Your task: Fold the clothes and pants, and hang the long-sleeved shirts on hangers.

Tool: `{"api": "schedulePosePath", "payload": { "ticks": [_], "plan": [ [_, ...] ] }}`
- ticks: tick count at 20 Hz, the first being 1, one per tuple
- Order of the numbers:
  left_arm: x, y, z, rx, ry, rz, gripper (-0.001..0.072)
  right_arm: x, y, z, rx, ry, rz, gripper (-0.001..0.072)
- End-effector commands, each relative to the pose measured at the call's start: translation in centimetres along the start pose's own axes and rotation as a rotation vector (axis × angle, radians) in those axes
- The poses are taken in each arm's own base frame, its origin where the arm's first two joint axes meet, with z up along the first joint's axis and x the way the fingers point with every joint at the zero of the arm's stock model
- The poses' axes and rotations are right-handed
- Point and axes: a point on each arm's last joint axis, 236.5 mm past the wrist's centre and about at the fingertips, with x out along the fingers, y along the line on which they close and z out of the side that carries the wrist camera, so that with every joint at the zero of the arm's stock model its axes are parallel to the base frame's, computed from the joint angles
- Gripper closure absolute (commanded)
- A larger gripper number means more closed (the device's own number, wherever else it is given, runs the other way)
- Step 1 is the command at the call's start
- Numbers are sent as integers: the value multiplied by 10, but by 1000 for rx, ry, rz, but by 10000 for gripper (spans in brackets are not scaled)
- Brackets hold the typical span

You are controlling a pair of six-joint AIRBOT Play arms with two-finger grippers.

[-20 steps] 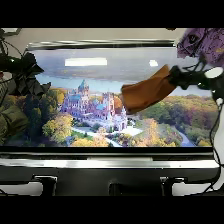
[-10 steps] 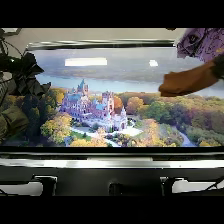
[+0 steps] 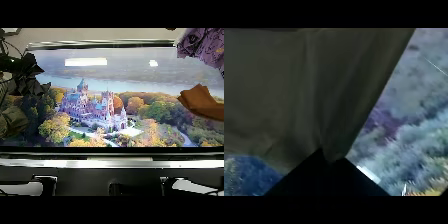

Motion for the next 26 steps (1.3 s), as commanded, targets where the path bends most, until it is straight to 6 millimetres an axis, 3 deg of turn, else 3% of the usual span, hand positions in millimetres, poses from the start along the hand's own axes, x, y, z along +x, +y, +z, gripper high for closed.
{"api": "schedulePosePath", "payload": {
  "ticks": [1,5,15,18,26],
  "plan": [
    [1,-1,0,1,2,-1,686,2,-55,-51,28,71,-133,687],
    [1,-2,-2,3,7,-3,686,0,-80,-103,72,132,-198,687],
    [1,-2,-6,4,22,0,686,-6,-127,-173,75,287,-364,687],
    [1,-2,-6,4,22,0,685,-10,-137,-180,75,316,-409,687],
    [1,-2,-5,4,21,0,686,-14,-151,-175,32,302,-468,685]
  ]
}}
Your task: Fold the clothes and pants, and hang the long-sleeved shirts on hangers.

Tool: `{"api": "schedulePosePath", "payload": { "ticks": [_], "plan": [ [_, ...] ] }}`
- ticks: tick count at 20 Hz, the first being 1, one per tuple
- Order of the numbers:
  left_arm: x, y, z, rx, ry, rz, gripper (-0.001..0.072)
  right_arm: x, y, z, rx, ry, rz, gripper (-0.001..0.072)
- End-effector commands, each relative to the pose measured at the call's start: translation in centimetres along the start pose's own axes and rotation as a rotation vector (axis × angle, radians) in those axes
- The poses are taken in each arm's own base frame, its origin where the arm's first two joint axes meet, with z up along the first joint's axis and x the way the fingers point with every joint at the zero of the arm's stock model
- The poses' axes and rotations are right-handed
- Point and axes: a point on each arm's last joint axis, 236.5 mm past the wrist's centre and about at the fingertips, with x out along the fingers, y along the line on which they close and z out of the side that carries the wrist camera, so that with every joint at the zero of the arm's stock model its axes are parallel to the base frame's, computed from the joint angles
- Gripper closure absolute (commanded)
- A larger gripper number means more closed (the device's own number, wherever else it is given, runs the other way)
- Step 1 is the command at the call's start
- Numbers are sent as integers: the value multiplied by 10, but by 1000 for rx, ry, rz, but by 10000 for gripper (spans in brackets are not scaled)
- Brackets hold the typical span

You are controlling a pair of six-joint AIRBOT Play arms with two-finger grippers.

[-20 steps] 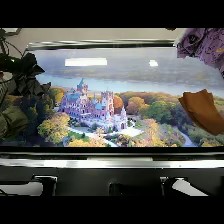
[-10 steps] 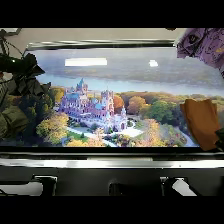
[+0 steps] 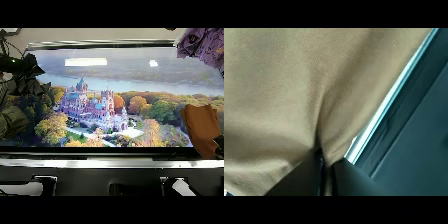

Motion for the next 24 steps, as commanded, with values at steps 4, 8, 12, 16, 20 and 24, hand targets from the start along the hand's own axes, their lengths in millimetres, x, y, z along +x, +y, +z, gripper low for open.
{"api": "schedulePosePath", "payload": {
  "ticks": [4,8,12,16,20,24],
  "plan": [
    [2,1,0,-1,3,0,686,0,-9,3,-59,-10,-37,564],
    [7,1,-2,-2,15,1,686,-8,-27,4,-149,-26,-106,298],
    [14,-5,-6,11,30,-5,686,-73,16,63,-163,-414,109,335],
    [16,-1,-8,57,31,40,687,-130,123,59,-338,-537,465,519],
    [6,-9,-13,201,30,52,687,-153,233,-34,-765,-528,588,684],
    [-6,-1,-36,319,40,175,689,-172,296,-136,-1059,-523,697,684]
  ]
}}
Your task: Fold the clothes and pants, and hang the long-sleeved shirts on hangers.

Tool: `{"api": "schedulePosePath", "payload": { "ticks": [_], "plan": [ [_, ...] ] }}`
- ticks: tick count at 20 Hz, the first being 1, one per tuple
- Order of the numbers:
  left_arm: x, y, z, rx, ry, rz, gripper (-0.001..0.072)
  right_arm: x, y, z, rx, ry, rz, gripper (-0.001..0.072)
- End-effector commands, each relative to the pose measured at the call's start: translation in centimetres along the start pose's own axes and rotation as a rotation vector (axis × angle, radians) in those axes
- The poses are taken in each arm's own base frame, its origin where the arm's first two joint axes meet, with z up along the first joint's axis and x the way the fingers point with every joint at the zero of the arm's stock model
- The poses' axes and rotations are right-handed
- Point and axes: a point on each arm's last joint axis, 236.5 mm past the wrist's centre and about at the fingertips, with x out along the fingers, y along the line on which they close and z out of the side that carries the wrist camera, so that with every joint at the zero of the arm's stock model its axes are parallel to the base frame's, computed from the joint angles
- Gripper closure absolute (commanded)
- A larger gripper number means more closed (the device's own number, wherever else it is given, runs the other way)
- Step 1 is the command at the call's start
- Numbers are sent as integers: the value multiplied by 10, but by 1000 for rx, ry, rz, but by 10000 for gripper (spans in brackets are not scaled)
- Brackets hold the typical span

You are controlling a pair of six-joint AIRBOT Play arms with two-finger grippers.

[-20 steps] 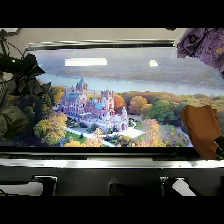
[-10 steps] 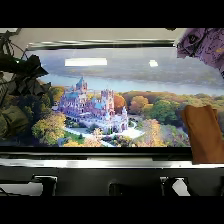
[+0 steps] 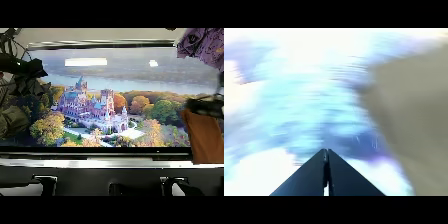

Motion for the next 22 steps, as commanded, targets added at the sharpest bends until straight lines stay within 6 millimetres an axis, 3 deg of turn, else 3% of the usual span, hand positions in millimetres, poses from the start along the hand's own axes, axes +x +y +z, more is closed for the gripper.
{"api": "schedulePosePath", "payload": {
  "ticks": [1,3,6,22],
  "plan": [
    [-6,9,-27,109,18,118,689,2,107,-13,-200,1,182,684],
    [-4,3,-44,126,-8,119,689,-1,137,-26,-248,22,232,684],
    [-12,-9,-47,149,-99,106,688,-5,163,-38,-307,38,277,684],
    [-12,-9,-52,148,-85,105,684,-4,162,-38,-323,33,267,684]
  ]
}}
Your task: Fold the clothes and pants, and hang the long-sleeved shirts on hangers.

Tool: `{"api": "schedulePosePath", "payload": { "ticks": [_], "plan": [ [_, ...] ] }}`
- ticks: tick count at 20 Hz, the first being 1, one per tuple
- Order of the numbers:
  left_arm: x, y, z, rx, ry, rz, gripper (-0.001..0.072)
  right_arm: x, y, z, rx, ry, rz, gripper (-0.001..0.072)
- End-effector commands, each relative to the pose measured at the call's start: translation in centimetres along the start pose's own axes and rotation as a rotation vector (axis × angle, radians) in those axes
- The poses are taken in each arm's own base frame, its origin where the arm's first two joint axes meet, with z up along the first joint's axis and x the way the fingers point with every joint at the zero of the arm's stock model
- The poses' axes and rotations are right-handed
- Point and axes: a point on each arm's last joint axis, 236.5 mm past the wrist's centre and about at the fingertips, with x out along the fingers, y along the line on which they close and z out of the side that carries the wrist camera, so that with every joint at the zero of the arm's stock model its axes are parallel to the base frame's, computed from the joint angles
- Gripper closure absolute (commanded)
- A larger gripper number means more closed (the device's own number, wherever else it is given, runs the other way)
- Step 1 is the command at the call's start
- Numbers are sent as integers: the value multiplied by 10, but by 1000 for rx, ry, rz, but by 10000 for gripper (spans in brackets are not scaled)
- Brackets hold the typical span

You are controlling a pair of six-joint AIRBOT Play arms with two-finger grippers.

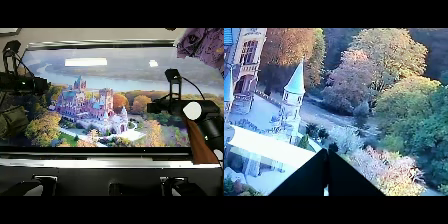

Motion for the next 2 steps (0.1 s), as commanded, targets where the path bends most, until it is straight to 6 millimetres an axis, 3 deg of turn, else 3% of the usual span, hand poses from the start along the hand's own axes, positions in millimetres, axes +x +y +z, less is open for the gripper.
{"api": "schedulePosePath", "payload": {
  "ticks": [1,2],
  "plan": [
    [0,0,0,1,0,1,685,0,0,0,-2,-1,0,684],
    [0,0,0,1,0,1,684,0,0,0,-2,-1,0,684]
  ]
}}
